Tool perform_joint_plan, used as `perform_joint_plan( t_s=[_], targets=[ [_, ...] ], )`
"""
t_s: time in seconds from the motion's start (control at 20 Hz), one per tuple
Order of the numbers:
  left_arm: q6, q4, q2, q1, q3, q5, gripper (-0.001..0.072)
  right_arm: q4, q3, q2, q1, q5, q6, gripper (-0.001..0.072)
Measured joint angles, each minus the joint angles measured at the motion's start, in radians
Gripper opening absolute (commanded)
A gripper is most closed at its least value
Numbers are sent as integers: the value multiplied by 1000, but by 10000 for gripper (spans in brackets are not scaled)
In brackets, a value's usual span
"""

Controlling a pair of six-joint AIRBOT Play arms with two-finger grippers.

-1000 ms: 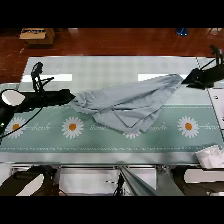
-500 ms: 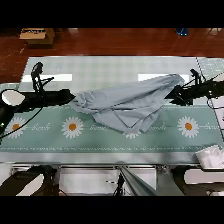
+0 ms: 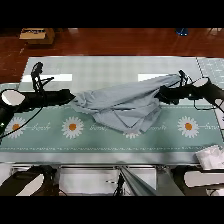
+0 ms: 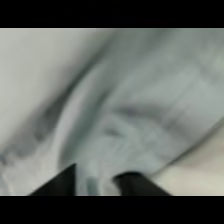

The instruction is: Fold the shirts.

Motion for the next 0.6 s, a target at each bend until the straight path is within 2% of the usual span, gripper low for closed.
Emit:
perform_joint_plan(
  t_s=[0.05,0.2,0.4,0.6],
  targets=[
    [0,0,0,0,0,1,24,5,-1,-2,13,-43,4,26],
    [6,0,0,2,3,10,23,67,36,5,18,-100,-7,25],
    [46,2,12,29,74,16,23,102,168,93,-25,8,-72,25],
    [66,2,49,83,298,18,22,117,358,275,-80,107,-97,25]
  ],
)
